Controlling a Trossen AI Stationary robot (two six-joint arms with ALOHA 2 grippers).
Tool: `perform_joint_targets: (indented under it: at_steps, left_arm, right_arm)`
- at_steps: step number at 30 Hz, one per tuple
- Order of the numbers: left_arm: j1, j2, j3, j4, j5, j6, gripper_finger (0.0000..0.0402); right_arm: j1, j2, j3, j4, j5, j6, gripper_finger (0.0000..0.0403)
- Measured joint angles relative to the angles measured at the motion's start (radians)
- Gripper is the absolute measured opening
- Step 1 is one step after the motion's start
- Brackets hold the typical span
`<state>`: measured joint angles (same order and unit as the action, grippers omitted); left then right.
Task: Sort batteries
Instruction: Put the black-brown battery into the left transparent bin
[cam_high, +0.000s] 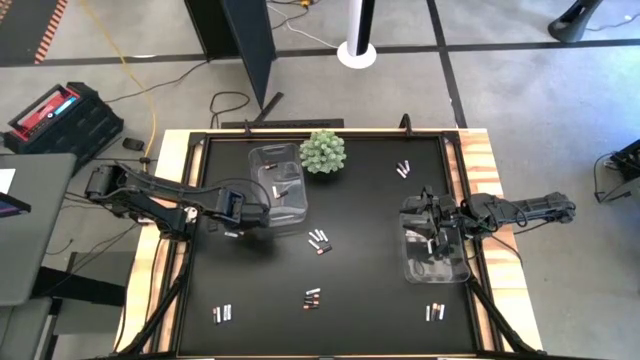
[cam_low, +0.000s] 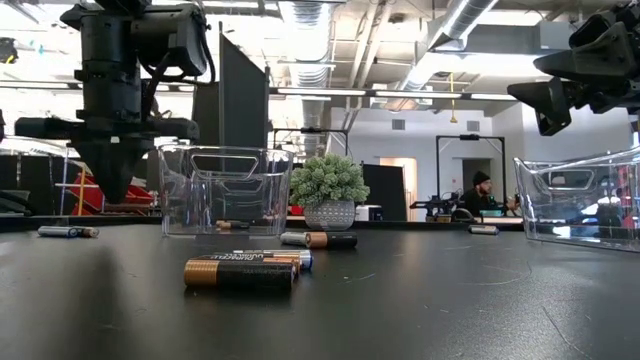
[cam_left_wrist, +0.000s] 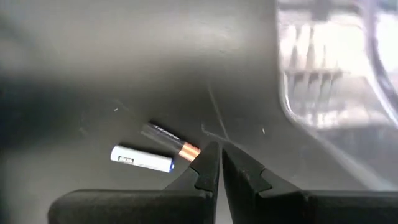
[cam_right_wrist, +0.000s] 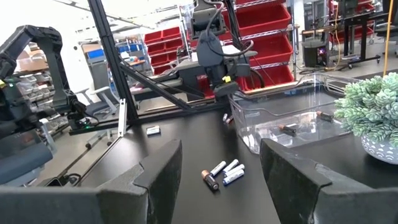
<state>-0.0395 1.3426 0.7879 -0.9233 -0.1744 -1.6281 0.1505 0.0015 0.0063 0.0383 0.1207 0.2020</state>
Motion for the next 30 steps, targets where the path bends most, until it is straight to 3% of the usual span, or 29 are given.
perform_joint_targets:
  at_steps: [8, 22, 30]
  left_arm:
    - [0.019, -0.014, 0.0, -0.009, 0.075, 0.354, 0.0015]
    - [0.024, -0.198, 0.0, -0.038, 0.094, 0.811, 0.0015]
    - [0.023, -0.195, 0.0, -0.075, 0.233, 1.084, 0.0015]
  right_arm:
    - [0.0, 0.0, 0.0, 0.0, 0.0, 0.0, 0.0235]
    - [0.0, 0.0, 0.0, 0.0, 0.0, 0.0, 0.0235]
    - [0.0, 0.0, 0.0, 0.0, 0.0, 0.0, 0.0235]
